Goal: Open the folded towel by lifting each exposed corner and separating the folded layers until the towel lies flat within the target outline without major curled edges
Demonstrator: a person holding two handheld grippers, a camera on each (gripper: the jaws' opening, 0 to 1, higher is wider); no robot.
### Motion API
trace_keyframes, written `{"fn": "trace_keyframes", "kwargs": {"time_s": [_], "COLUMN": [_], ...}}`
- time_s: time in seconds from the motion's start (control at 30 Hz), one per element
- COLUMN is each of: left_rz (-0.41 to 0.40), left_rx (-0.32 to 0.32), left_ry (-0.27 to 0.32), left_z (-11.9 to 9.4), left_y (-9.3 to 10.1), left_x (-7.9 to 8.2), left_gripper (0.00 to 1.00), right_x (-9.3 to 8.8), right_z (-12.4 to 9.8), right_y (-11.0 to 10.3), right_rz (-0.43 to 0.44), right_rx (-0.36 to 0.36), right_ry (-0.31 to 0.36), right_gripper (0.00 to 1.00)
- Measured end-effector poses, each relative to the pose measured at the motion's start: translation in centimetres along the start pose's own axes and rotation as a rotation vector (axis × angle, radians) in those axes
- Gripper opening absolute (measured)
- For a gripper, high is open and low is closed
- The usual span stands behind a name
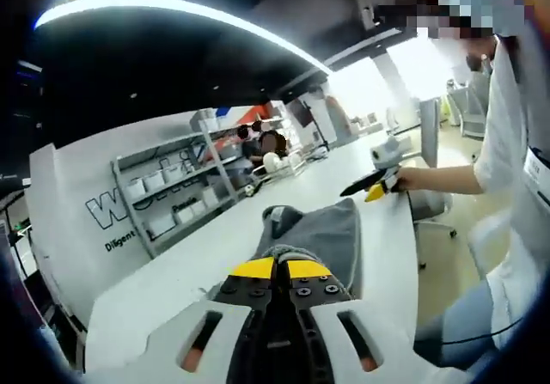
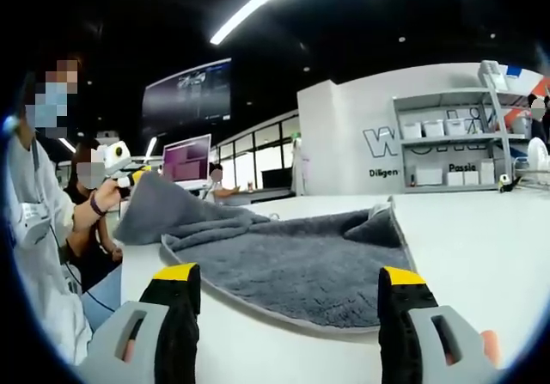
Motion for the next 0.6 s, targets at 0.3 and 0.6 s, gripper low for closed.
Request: {"fn": "trace_keyframes", "kwargs": {"time_s": [0.3, 0.6], "left_rz": [-0.091, -0.104], "left_rx": [-0.202, -0.264], "left_ry": [-0.107, -0.268], "left_z": [4.6, 6.6], "left_y": [6.3, 10.0], "left_x": [-2.5, -6.3], "left_gripper": [0.02, 0.02], "right_x": [0.0, -0.1], "right_z": [0.0, 0.0], "right_y": [-0.3, -0.4], "right_rz": [-0.003, -0.005], "right_rx": [0.004, 0.017], "right_ry": [0.009, 0.004], "right_gripper": [0.86, 0.86]}}
Point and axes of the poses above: the point that each gripper's makers call its tool centre point, and the gripper's own axes: z roughly forward along the fingers, y roughly to its right, x roughly out of its top, the point moved 9 cm from there along -z, roughly backward along the fingers, and after that the axes turned 6 degrees about y, right-handed, at the moved point
